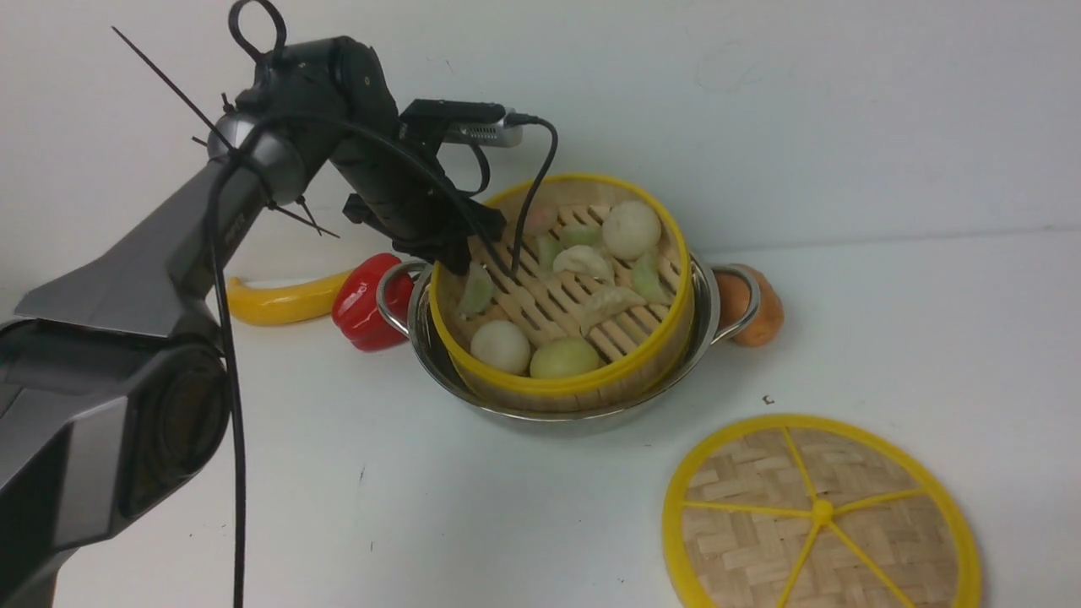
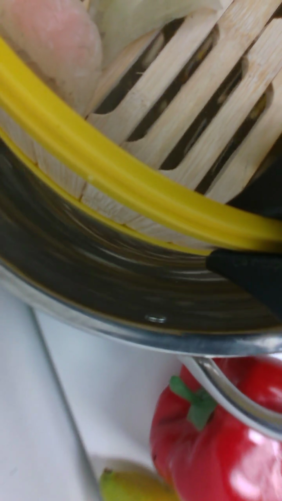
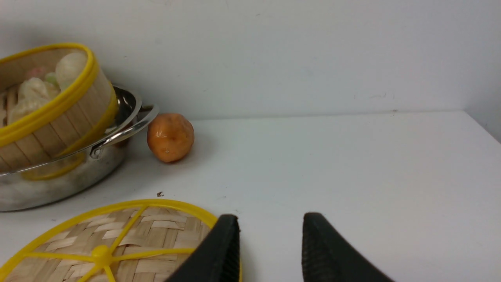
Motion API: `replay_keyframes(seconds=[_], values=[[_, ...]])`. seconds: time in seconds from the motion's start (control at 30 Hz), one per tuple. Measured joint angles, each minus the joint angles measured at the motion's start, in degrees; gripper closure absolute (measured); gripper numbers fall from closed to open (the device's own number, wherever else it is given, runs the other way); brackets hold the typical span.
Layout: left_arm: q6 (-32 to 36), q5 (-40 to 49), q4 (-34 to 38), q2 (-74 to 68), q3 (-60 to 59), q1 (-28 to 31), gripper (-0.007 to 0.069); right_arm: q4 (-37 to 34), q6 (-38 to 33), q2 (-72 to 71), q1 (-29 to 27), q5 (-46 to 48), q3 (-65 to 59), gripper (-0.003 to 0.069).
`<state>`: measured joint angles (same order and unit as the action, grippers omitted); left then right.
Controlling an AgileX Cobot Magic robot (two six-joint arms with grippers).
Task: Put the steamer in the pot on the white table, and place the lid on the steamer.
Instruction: 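Place the bamboo steamer basket with dumplings into the steel pot with the left gripper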
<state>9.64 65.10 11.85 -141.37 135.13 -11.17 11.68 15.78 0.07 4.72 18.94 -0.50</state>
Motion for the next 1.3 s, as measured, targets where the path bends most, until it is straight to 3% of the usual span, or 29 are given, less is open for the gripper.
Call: replay_keyframes(seconds=[0.53, 1.03, 1.3], values=[[1.50, -0.52, 0.12, -0.83, 0.00, 0.00, 0.0564, 0.00, 0.00, 0.00, 0.00, 0.00, 0.00, 0.0414], [2.13, 2.91, 1.80, -0.52, 0.12, 0.07, 0.0259, 0.00, 0.00, 0.00, 0.00, 0.00, 0.00, 0.0414], [2.31, 4.03, 3.10, 1.15, 0.52, 0.07, 0.0207, 0.00, 0.00, 0.00, 0.00, 0.00, 0.00, 0.0414]])
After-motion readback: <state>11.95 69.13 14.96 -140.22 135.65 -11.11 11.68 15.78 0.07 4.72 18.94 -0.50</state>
